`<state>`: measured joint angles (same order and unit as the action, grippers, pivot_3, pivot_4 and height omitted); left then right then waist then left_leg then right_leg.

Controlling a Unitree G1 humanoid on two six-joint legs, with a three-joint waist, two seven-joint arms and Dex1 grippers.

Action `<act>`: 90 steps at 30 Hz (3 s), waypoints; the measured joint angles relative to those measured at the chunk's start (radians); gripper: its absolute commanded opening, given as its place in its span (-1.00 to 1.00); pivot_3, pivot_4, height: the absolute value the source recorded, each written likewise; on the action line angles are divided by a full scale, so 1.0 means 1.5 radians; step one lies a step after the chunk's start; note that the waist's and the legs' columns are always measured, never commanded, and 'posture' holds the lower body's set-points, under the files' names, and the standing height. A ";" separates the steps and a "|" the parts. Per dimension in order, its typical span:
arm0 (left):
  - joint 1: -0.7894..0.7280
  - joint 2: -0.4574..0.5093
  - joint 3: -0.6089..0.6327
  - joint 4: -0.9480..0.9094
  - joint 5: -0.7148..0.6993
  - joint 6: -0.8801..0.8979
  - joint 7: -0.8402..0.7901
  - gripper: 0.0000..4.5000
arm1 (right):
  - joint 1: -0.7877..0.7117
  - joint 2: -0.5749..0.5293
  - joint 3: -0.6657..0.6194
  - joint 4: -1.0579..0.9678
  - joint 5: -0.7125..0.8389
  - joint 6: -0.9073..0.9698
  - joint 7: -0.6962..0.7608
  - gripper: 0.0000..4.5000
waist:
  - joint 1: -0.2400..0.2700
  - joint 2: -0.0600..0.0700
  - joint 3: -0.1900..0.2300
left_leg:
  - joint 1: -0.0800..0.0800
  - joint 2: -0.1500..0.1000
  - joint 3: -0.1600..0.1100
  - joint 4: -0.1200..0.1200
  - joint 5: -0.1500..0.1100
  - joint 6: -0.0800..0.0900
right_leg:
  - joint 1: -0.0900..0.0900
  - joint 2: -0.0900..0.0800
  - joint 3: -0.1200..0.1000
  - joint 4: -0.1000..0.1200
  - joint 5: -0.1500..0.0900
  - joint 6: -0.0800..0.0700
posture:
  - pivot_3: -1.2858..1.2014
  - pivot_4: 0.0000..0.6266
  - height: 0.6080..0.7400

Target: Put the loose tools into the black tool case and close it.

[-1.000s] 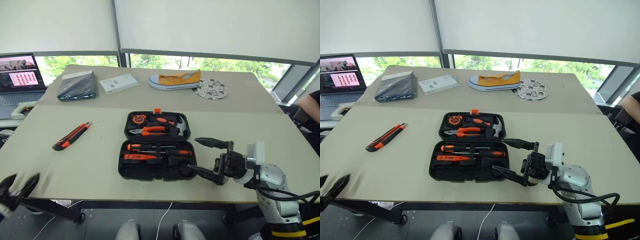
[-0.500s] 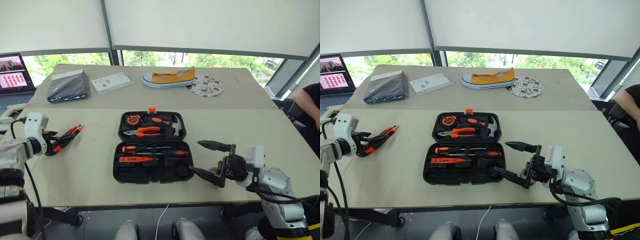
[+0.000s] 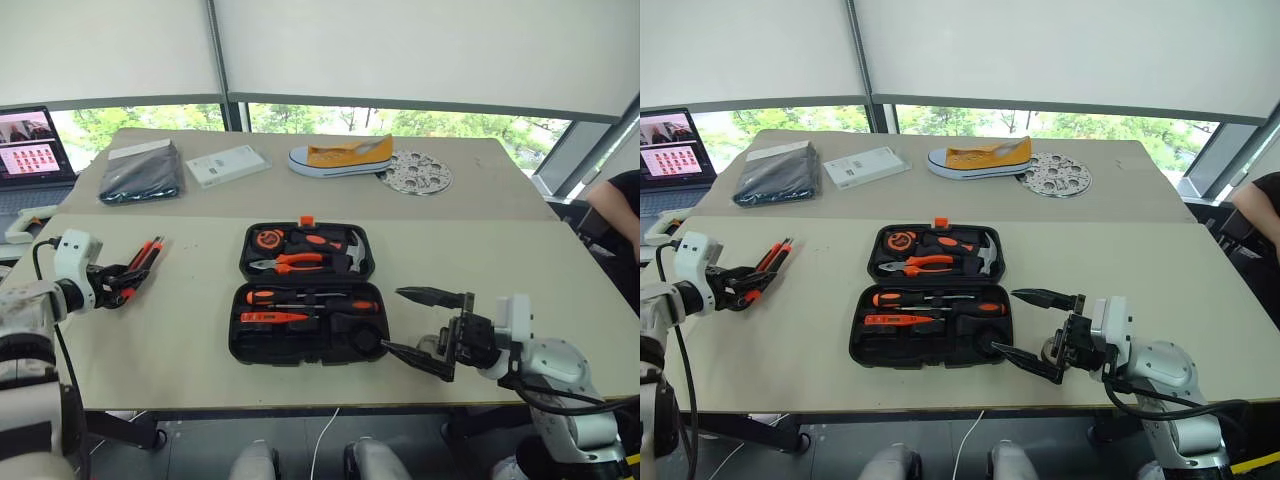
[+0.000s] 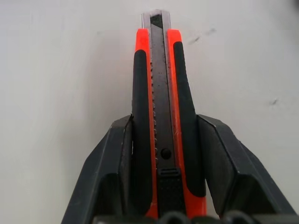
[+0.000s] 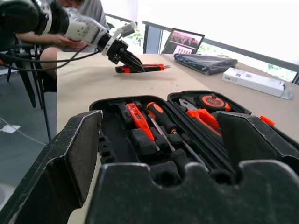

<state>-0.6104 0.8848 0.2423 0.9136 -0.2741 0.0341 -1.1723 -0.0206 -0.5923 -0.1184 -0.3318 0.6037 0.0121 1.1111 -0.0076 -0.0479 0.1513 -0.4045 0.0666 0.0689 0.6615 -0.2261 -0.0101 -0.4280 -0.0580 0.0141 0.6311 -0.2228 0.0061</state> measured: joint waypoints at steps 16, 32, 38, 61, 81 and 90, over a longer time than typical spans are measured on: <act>0.122 -0.002 -0.193 -0.753 -0.123 0.305 -0.111 -0.27 | 0.048 -0.128 -0.101 0.006 0.074 0.086 0.084 1.00 | 0.013 0.001 0.000 | 0.003 -0.001 0.000 0.001 0.000 0.001 | 0.003 0.001 0.002 0.000 -0.003 0.006 | 0.03 -0.52 1.00; 0.120 -0.060 -0.385 -0.769 0.064 0.259 -0.016 -0.27 | 0.094 -0.146 -0.115 -0.002 0.045 0.086 0.095 1.00 | 0.013 0.002 0.000 | 0.003 -0.001 0.000 0.001 0.000 0.001 | 0.003 0.001 0.003 0.000 -0.003 0.006 | 0.03 -0.52 1.00; 0.109 -0.074 -0.397 -0.769 0.089 0.255 -0.012 -0.27 | 0.095 -0.142 -0.115 -0.002 0.041 0.085 0.083 1.00 | 0.013 0.002 0.000 | 0.003 -0.001 0.000 0.001 0.000 0.001 | 0.003 0.001 0.003 0.000 -0.003 0.006 | 0.03 -0.52 1.00; 0.126 -0.172 -0.260 -0.677 -0.074 0.163 -0.072 0.14 | 0.064 -0.123 -0.107 0.006 0.027 0.085 0.071 1.00 | 0.010 0.003 0.000 | 0.003 -0.001 -0.001 0.004 0.000 0.001 | 0.004 0.001 0.003 0.000 -0.003 0.007 | 0.03 -0.52 1.00; 0.175 -0.194 -0.331 -0.589 0.057 0.028 -0.032 -0.98 | 0.097 -0.101 -0.105 -0.002 0.012 0.085 0.047 1.00 | 0.013 0.008 -0.004 | 0.004 -0.001 -0.001 0.005 0.000 0.001 | 0.006 0.001 0.003 0.000 -0.002 0.007 | 0.03 -0.52 1.00; 0.191 -0.172 -0.348 -0.608 0.056 0.080 -0.026 -0.98 | 0.110 -0.098 -0.110 -0.019 0.014 0.085 0.028 1.00 | 0.011 0.016 -0.011 | 0.008 -0.001 -0.001 0.004 0.000 0.001 | 0.008 0.002 0.005 0.001 -0.005 0.003 | 0.03 -0.52 1.00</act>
<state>-0.3233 0.6265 -0.2800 0.0017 -0.1894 0.1547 -1.2117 0.1450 -0.7389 -0.2832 -0.3599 0.6242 0.1392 1.1524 0.0090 -0.0246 0.1346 -0.3928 0.0649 0.0673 0.6677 -0.2261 -0.0089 -0.4166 -0.0555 0.0211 0.6323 -0.2298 0.0106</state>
